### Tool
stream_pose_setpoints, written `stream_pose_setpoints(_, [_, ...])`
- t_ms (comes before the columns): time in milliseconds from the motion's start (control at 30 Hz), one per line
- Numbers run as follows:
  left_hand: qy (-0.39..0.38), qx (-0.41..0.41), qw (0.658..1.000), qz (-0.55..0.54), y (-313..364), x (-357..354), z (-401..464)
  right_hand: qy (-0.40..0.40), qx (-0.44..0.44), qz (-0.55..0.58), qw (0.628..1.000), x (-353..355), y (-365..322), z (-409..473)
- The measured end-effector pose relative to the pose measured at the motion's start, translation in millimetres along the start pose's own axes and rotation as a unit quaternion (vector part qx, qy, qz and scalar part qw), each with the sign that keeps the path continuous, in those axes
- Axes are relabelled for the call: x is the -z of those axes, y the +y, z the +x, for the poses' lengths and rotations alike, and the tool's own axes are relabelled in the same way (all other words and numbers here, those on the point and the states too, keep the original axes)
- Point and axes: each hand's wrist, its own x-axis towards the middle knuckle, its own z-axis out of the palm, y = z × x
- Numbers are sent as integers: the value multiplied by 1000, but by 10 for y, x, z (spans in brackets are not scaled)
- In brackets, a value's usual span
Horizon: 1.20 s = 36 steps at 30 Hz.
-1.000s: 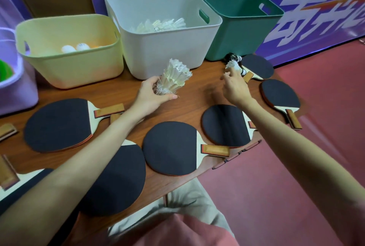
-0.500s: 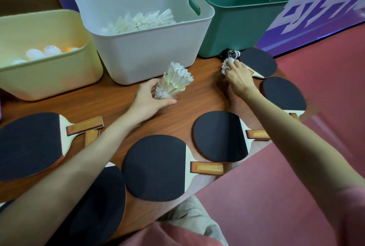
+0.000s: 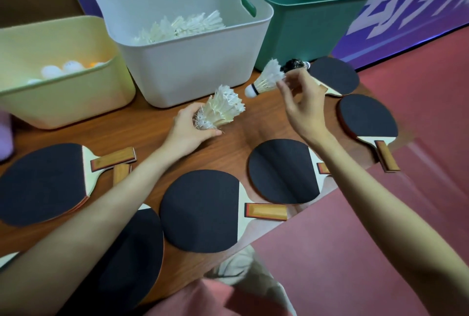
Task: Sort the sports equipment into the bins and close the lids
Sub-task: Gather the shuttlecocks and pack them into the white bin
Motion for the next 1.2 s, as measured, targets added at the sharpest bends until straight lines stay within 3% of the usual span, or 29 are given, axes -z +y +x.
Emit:
stream_pose_setpoints(267, [-29, -20, 999, 10, 135, -95, -40, -125, 86, 8, 988, -6, -229, -198])
stream_pose_setpoints(400, [-42, -37, 998, -2, 309, -162, 61, -34, 61, 21, 997, 49, -174, -125])
stream_pose_setpoints(500, [-40, -40, 998, -5, 354, -226, 163, 24, 9, -33, 999, 89, 143, 33])
stream_pose_setpoints(567, [-42, -40, 998, -7, 372, -264, 223, -36, -48, -113, 992, 85, 496, 168])
stream_pose_setpoints(700, [-46, -35, 998, -13, 419, -338, 328, -204, -130, -290, 926, 17, 1033, 414])
stream_pose_setpoints(967, [-52, -24, 998, -1, 431, -315, 504, -274, -168, -386, 864, -192, 1272, 699])
stream_pose_setpoints(1100, [-42, -20, 999, 3, 461, -230, 476, -224, -133, -381, 887, -129, 1214, 702])
stream_pose_setpoints(1200, [-30, -18, 999, 18, 481, -127, 382, -101, -134, -267, 949, -13, 989, 597])
